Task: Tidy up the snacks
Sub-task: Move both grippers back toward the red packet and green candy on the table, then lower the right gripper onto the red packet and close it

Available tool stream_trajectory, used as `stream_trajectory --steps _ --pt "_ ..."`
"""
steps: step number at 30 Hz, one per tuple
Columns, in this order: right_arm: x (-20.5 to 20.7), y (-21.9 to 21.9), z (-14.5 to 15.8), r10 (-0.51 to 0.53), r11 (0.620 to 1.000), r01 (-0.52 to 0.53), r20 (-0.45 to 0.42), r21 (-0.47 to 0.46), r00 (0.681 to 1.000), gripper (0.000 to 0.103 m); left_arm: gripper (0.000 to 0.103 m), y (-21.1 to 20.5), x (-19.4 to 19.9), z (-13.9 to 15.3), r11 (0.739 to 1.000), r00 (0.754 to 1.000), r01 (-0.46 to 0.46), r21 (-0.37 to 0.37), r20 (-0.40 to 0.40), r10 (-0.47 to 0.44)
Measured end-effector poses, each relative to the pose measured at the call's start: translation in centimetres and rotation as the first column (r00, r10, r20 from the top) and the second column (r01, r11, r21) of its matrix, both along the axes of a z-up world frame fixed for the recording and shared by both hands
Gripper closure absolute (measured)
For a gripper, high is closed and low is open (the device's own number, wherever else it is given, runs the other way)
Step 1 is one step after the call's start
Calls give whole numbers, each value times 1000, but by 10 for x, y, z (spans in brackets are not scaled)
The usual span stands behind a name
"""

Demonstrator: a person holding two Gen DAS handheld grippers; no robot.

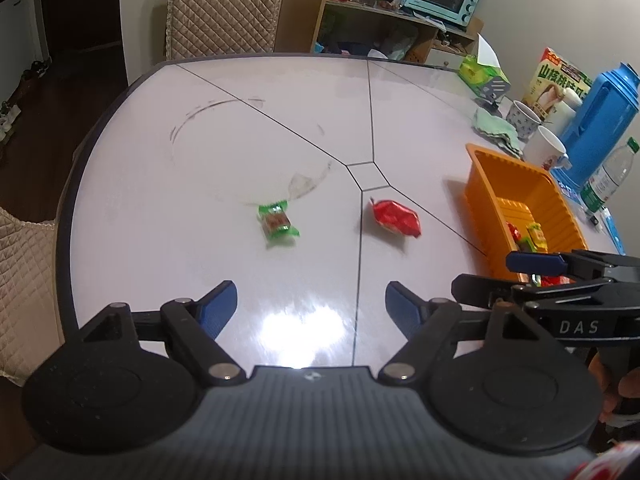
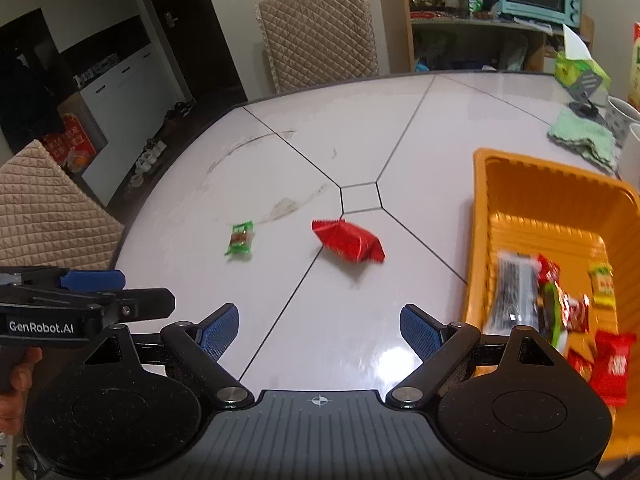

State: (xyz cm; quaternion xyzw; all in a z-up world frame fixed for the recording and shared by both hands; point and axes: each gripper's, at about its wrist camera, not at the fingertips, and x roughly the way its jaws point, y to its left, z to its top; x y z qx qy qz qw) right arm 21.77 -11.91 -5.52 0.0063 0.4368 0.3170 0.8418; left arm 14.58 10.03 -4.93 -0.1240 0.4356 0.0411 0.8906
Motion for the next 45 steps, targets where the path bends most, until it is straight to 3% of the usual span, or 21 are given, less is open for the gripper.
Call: stream_trajectory --steps 6,18,28,37,45 --pt "23 10 -11 28 999 -27 51 -17 998 16 27 6 21 -10 1000 1000 6 6 -5 -6" --pt "70 35 -38 112 992 -108 60 -71 992 16 27 11 60 -31 999 999 13 31 -32 -12" --pt "104 49 -61 198 975 -193 36 -109 980 35 28 14 78 -42 1000 999 10 28 -54 -9" --pt "111 49 -70 221 972 -221 -15 -83 975 54 28 15 85 -48 1000 998 11 26 -67 -10" --pt "97 60 -61 231 972 -232 -27 -41 973 57 28 21 87 -50 1000 997 2 24 -74 0"
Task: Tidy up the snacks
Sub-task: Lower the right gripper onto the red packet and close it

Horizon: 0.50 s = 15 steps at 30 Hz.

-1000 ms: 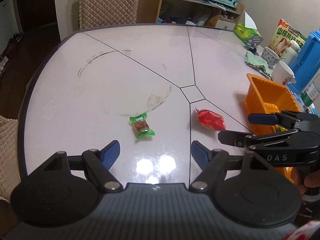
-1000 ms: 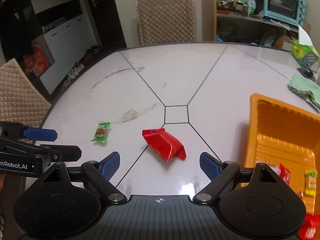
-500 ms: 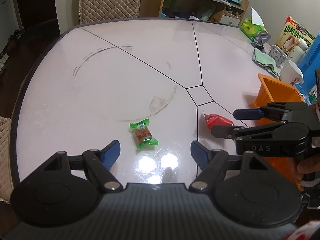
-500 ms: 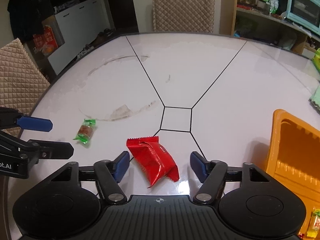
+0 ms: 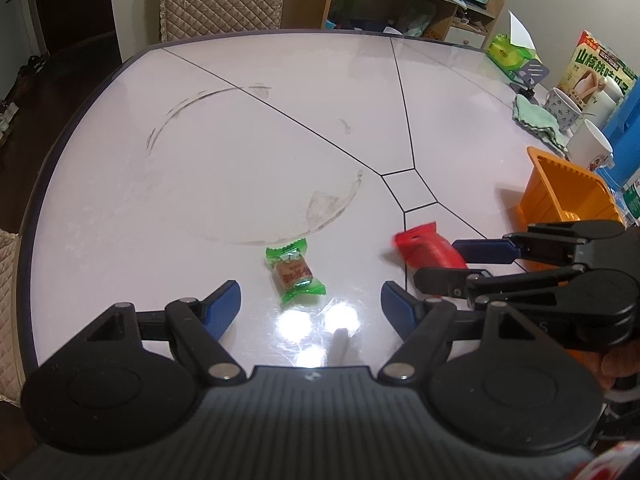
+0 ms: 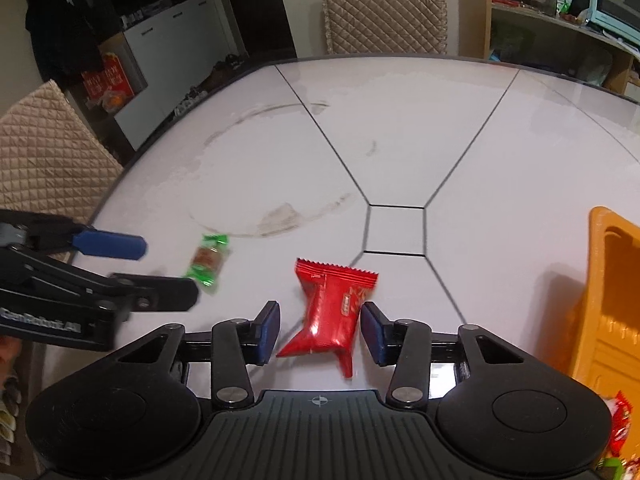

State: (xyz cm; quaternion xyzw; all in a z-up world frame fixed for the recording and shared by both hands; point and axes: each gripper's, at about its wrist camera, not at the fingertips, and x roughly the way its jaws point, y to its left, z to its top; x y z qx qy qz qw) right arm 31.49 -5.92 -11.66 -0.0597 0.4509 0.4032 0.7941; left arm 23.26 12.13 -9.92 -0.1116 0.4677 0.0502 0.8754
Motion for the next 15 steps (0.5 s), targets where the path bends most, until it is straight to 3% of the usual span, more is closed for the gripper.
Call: stream_trajectory --steps 9,13,15 --pt "1 9 0 -82 997 82 -7 -12 997 57 28 4 2 -1 1000 1000 -10 1 2 10" --pt "2 11 -3 -94 995 94 -9 -29 995 72 28 5 3 -1 1000 1000 -10 2 3 10" --pt "1 11 -4 -104 994 104 -6 -31 995 73 28 5 4 -1 1000 1000 -9 0 4 9"
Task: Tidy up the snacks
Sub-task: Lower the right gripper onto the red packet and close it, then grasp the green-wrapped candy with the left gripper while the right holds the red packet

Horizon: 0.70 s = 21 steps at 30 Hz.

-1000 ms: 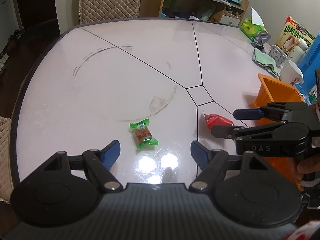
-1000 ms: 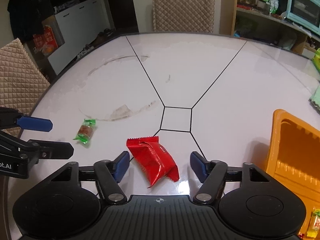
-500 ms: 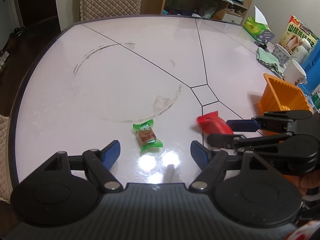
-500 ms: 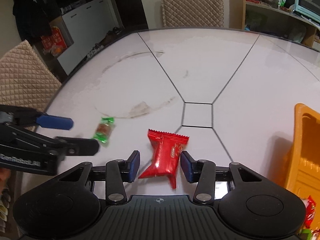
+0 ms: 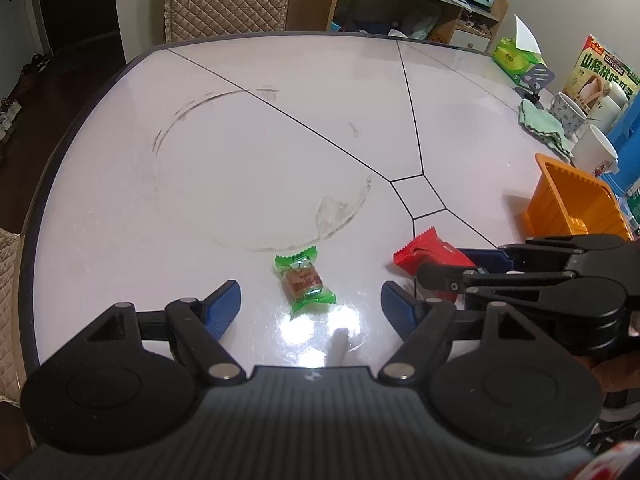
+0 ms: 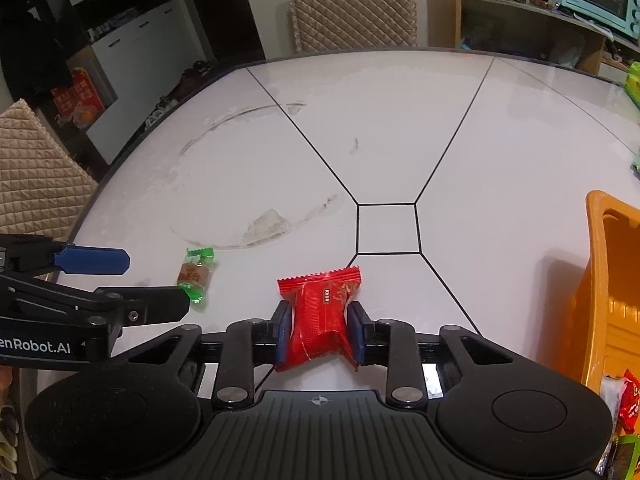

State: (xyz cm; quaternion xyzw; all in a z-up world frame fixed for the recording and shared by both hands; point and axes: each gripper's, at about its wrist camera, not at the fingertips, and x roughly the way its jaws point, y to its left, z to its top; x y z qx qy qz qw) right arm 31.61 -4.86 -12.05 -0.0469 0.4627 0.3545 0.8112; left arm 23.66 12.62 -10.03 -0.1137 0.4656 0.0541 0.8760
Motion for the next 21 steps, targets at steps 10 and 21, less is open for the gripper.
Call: stream_trajectory --steps 10,21 --pt "1 -11 3 -57 998 57 21 10 998 77 37 -3 12 -6 1000 1000 23 6 4 -23" --pt "7 -27 14 -118 992 117 24 40 993 77 68 -5 29 -24 998 999 41 41 -19 -40"
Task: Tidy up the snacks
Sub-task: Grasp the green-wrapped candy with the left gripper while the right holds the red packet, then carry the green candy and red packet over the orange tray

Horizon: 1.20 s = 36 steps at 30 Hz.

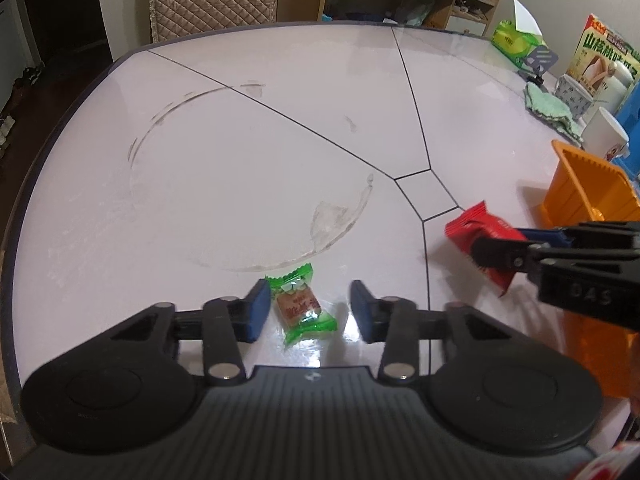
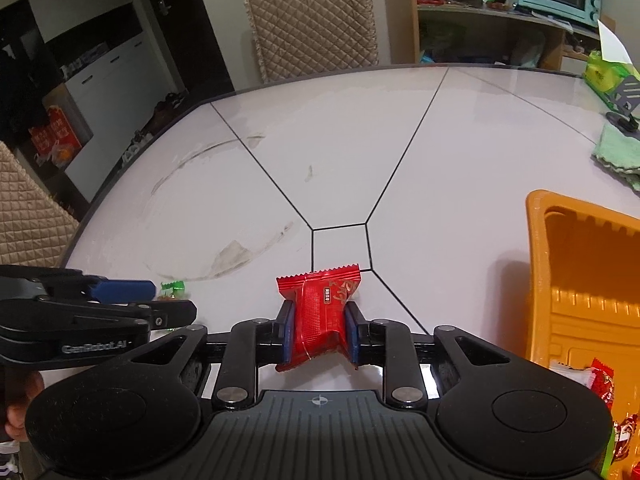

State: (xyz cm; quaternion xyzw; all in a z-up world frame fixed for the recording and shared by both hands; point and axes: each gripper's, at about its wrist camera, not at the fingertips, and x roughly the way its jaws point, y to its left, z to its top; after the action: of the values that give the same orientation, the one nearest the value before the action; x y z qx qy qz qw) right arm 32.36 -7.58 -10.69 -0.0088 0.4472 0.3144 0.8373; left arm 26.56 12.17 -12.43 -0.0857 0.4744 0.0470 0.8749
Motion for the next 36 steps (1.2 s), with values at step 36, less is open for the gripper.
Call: stream_trajectory --steps 36 --pt "-23 -18 23 -29 998 28 27 51 999 77 85 -19 -21 25 997 996 77 28 47 -78"
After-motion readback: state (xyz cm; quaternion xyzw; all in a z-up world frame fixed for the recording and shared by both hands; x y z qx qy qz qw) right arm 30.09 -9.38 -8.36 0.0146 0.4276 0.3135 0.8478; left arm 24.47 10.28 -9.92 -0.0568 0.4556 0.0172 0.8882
